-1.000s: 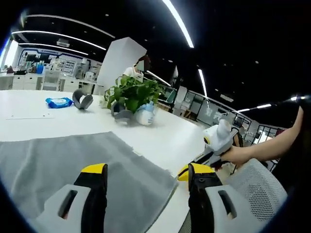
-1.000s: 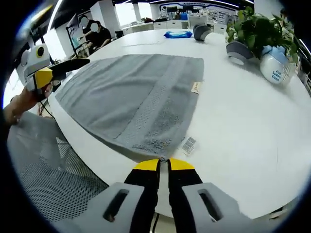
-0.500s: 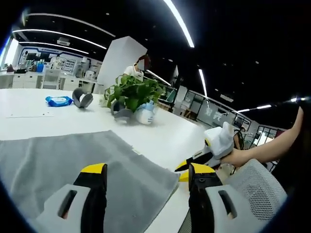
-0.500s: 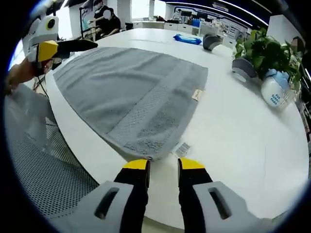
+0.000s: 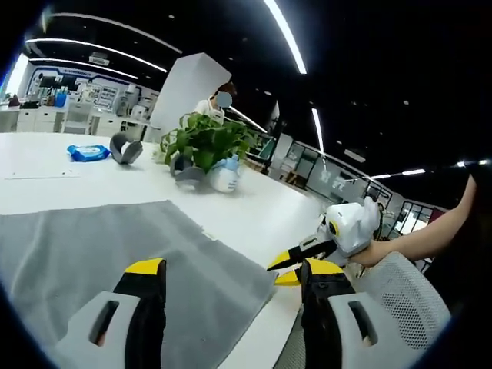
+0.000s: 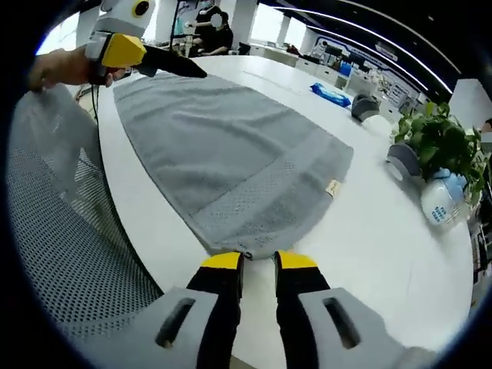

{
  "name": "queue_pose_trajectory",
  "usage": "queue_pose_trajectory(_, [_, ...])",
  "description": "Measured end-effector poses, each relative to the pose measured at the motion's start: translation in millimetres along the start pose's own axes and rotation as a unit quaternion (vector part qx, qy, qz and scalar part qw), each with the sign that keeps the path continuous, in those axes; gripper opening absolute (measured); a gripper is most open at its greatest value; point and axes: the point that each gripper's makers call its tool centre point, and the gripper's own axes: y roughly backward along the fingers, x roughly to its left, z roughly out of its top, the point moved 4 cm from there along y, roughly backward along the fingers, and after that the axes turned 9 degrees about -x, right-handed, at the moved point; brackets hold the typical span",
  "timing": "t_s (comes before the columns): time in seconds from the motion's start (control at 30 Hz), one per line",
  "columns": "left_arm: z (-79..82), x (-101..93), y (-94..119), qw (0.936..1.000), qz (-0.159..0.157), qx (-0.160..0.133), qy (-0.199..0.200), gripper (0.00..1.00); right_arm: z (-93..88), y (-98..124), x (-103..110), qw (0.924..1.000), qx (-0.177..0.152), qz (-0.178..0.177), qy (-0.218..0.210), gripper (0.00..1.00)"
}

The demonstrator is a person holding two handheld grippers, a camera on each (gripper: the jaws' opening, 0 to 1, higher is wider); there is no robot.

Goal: Fold the towel on the table until its edges align and the towel forms a compact rectangular stack.

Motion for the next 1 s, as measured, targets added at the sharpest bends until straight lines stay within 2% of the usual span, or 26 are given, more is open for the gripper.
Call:
queue_pose_trajectory(0.13, [0.0,-1.7,-0.1,1.0,-0.003,0.0,0.003,0.74,-1.2,0.3,0.3,1.0,0.0,0.0,-0.003,0.14])
queue_pose_trajectory(0.23, [-0.8,-1.6,-0.6,1.0,-0.003,0.002,0.002,0.74,-3.6,0.9,1.9,0.9997,0.016,0.002,0.017,0.05])
queue_pose_trajectory(0.37, [-1.4,-1.3,-0.5,1.0,-0.003,0.003,0.003,0.74,-7.7,-1.4,1.9,0.999,0.034,0.004,0.029,0.04])
queue_pose_trajectory(0.5, [-3.4,-2.4,-1.2,1.0,-0.005,0.007,-0.002,0.73,1.5,1.4,4.5,0.9998,0.018,0.004,0.011,0.03])
queue_pose_trajectory(0.57, [-4.9,-5.6,-1.5,0.9998,-0.013,0.012,-0.009,0.67,13.0,4.6,8.4,0.9999,-0.001,0.013,0.009,0.02])
queue_pose_trajectory(0.6, [-7.1,-10.1,-1.1,0.9992,-0.031,0.022,-0.009,0.6,18.0,6.1,9.9,0.9998,-0.009,0.016,0.01,0.02])
queue_pose_trajectory(0.67, [-10.9,-15.4,-0.7,0.9979,-0.05,0.041,-0.008,0.4,30.3,10.2,13.8,0.9993,-0.023,0.025,0.015,0.02])
queue_pose_trajectory(0.7, [-12.0,-16.4,-1.1,0.9976,-0.051,0.044,-0.016,0.35,35.2,11.5,15.7,0.9987,-0.029,0.033,0.024,0.02])
queue_pose_trajectory(0.8, [-15.6,-17.7,-2.2,0.9952,-0.05,0.056,-0.062,0.39,48.7,17.3,19.2,0.9981,-0.033,0.046,0.024,0.02])
queue_pose_trajectory(0.9, [-17.0,-22.2,-2.7,0.988,-0.056,0.067,-0.128,0.37,63.9,21.1,23.0,0.9974,-0.042,0.052,0.027,0.02])
queue_pose_trajectory(1.0, [-14.0,-30.5,-3.8,0.9803,-0.069,0.061,-0.175,0.25,77.6,20.4,26.5,0.9969,-0.044,0.055,0.036,0.02])
